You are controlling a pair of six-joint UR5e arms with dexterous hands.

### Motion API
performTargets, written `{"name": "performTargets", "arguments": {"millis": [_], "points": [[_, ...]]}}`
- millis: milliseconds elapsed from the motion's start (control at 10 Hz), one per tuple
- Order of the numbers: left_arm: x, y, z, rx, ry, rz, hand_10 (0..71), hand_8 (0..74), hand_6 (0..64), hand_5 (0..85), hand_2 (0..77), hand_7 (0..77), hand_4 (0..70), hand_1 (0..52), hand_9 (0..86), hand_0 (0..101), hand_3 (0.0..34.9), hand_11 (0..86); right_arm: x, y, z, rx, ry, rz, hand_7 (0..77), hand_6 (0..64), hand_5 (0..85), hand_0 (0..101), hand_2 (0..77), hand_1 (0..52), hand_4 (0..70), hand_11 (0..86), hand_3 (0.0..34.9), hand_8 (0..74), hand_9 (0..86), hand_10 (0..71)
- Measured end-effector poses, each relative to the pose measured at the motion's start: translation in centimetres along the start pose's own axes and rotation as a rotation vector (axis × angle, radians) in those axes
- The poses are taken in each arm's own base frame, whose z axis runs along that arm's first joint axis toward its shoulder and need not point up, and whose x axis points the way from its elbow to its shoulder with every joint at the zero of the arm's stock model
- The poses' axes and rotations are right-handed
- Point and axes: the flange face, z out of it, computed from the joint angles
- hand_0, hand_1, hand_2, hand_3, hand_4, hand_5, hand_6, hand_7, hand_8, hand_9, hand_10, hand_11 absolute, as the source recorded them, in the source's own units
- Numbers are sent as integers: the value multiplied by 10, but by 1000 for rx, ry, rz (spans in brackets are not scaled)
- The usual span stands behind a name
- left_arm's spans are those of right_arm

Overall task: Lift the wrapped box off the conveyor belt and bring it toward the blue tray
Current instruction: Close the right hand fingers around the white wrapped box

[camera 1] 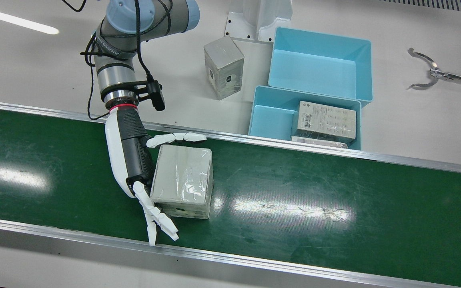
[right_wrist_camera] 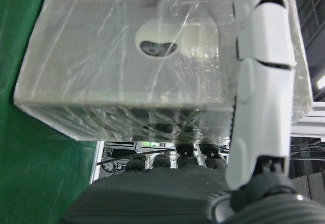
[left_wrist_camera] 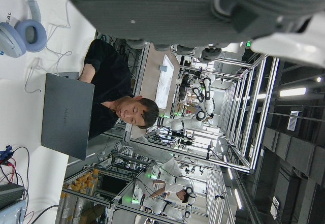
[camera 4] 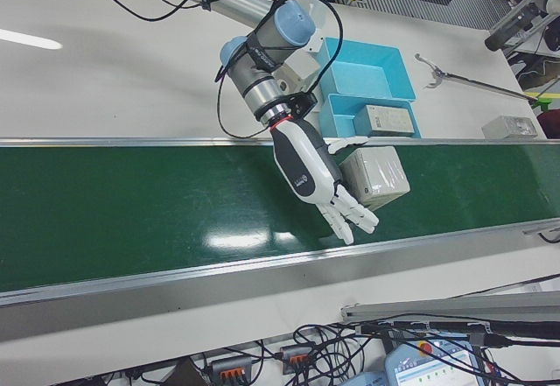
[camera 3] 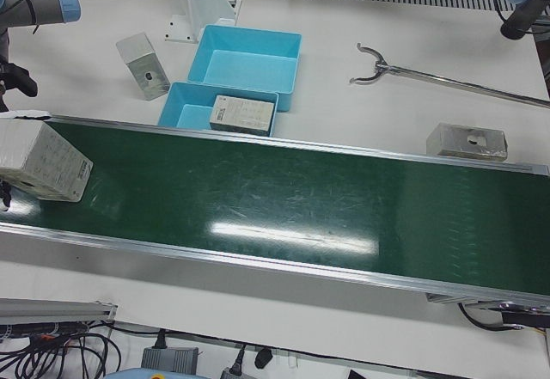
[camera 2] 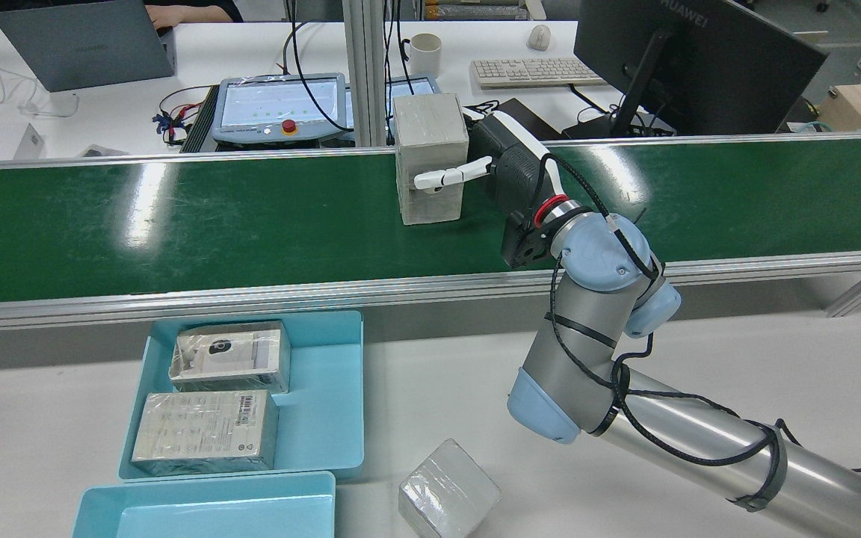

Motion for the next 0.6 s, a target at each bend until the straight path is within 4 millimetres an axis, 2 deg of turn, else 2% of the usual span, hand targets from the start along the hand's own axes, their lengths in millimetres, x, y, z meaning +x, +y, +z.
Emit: {"name": "performTargets", "arguments": {"millis": [100,199,299,398,498,597], "points": [[0,0,0,0,0,0,5,0,0,11,5,0,0,0,0,0,0,0,2,0,1,-8,-5,4,76,49,87,482,131,142,142,44,0,11,16,16],[0,0,0,0,0,0,0,0,0,11,11,0,0,0,0,0,0,0,4,-1,2,-12,-8,7,109,65,115,470,175,109,142,44,2,27,16,16],[0,0,0,0,0,0,0,0,0,11,11,0,0,0,0,0,0,0,5,-1,2,-14,-13,9,109,65,115,470,175,109,142,44,2,27,16,16],[0,0,0,0,0,0,0,0,0,11,5,0,0,0,0,0,0,0,5,0,2,-16,-17,10,267,213,371,468,202,71,142,175,1,153,87,164],[0,0,0,0,0,0,0,0,0,11,11,0,0,0,0,0,0,0,5,1,2,-18,-20,10,295,262,464,450,235,22,115,273,2,251,185,240],[0,0,0,0,0,0,5,0,0,11,11,0,0,0,0,0,0,0,4,3,2,-22,-22,13,305,295,496,437,256,11,115,333,1,333,273,278]]}}
